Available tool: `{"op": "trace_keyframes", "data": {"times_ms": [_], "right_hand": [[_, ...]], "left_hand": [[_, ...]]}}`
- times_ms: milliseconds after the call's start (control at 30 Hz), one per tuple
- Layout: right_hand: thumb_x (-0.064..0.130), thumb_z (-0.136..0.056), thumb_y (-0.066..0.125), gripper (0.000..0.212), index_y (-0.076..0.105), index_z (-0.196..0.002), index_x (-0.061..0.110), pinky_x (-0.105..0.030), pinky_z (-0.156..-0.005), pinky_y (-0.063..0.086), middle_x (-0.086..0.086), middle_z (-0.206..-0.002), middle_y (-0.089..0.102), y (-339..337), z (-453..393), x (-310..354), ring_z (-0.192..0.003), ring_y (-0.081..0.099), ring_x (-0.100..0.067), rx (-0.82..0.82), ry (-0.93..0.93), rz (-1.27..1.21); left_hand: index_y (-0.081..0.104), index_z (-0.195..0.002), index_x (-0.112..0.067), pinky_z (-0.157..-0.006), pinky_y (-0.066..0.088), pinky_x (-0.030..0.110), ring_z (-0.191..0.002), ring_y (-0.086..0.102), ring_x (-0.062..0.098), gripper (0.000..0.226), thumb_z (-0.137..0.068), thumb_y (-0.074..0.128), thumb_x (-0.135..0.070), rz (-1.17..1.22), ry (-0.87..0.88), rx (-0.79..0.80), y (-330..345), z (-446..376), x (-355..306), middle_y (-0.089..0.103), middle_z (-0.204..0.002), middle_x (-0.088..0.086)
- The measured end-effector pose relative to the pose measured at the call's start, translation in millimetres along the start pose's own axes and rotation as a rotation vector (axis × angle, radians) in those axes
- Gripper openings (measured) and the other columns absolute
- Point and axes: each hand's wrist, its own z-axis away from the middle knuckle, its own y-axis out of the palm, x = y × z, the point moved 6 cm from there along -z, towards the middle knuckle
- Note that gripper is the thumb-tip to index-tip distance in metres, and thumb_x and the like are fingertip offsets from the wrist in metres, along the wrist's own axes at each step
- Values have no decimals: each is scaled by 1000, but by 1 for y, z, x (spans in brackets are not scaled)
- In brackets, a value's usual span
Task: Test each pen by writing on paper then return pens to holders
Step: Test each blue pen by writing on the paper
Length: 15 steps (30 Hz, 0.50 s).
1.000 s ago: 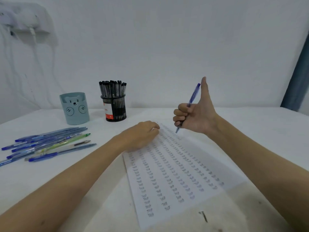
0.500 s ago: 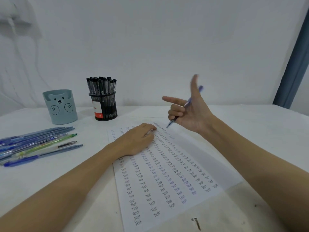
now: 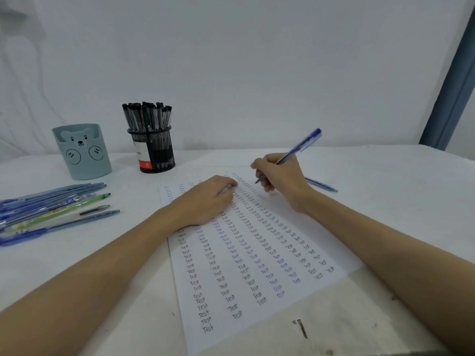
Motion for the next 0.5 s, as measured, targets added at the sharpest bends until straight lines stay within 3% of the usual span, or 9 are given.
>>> {"op": "trace_keyframes", "data": {"times_ms": [67, 167, 233, 333, 500], "right_hand": [[19, -89, 57, 41, 54, -51, 4, -20, -39, 32, -2, -38, 47, -2, -2, -3, -32, 39, -12, -27, -12, 23], [30, -89, 63, 49, 52, -49, 4, -17, -35, 30, -2, -36, 47, 1, -3, -6, -30, 38, -11, 17, -39, 135], [18, -83, 69, 49, 40, -44, 9, -16, -35, 31, -3, -39, 41, 0, -4, -6, -33, 44, -10, -25, -82, 213], [-5, -74, 58, 48, 27, -44, 14, -15, -33, 28, 0, -41, 25, -3, -7, -8, -38, 51, -8, -77, -93, 266], [-7, -73, 53, 44, 26, -46, 15, -15, -33, 30, 10, -33, 21, -2, -7, -11, -37, 53, -5, -54, -68, 291]], "left_hand": [[37, -141, -20, -95, 25, 18, -129, 35, 10, 41, -100, 33, -26, 1, 1, 2, 0, 0, -1, 36, -146, -4], [37, -140, -21, -94, 25, 18, -129, 35, 9, 41, -100, 34, -26, 0, 2, 2, 1, -1, -1, 36, -146, -4], [38, -140, -21, -93, 23, 17, -128, 35, 8, 40, -100, 34, -26, 3, 5, -1, 0, -1, 0, 36, -145, -5], [38, -140, -23, -92, 23, 16, -128, 34, 7, 40, -100, 34, -27, 4, 4, 0, 1, -2, 1, 35, -146, -7], [38, -140, -24, -92, 23, 17, -127, 35, 7, 40, -100, 34, -28, 3, 12, -1, 2, -2, 2, 35, -145, -7]]}}
